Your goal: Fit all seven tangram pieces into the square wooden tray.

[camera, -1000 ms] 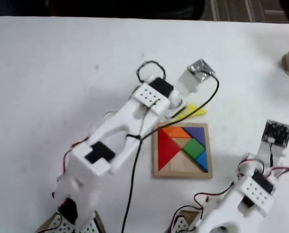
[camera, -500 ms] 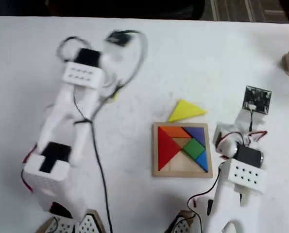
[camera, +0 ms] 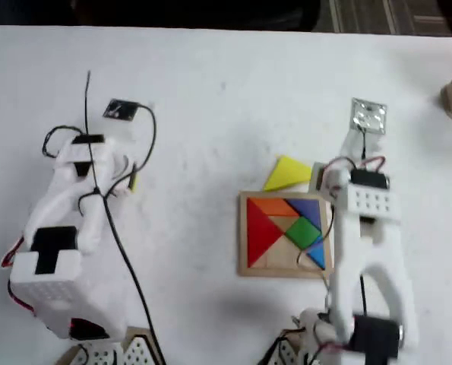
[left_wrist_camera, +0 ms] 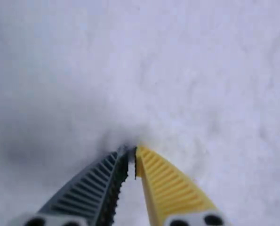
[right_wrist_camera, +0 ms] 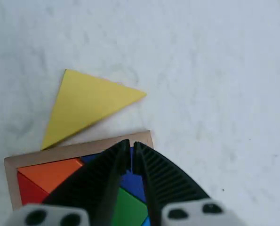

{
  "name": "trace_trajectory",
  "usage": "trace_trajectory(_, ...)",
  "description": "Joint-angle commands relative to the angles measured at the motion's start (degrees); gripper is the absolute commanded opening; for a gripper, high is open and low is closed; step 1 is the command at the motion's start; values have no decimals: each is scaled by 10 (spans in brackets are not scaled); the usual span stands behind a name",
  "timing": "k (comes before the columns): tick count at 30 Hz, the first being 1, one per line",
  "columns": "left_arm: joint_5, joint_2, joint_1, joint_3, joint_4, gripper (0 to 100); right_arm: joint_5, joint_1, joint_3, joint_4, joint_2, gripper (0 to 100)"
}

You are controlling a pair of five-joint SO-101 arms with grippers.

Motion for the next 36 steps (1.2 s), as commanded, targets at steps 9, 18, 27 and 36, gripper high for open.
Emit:
trace_trajectory(9, -17, -166, -11, 168, -176, 64, -43, 6, -164, -67, 264, 16)
trace_trajectory(18, -18, -184, -5, 189, -187, 64, -44, -43, -309, -50, 364, 16)
trace_trajectory(27, -18, -184, -5, 193, -199, 64, -68, -171, -425, -17, 436, 16)
trace_trajectory(36, -18, -184, -2, 192, -199, 64, -124, -278, -451, 65, 438, 16)
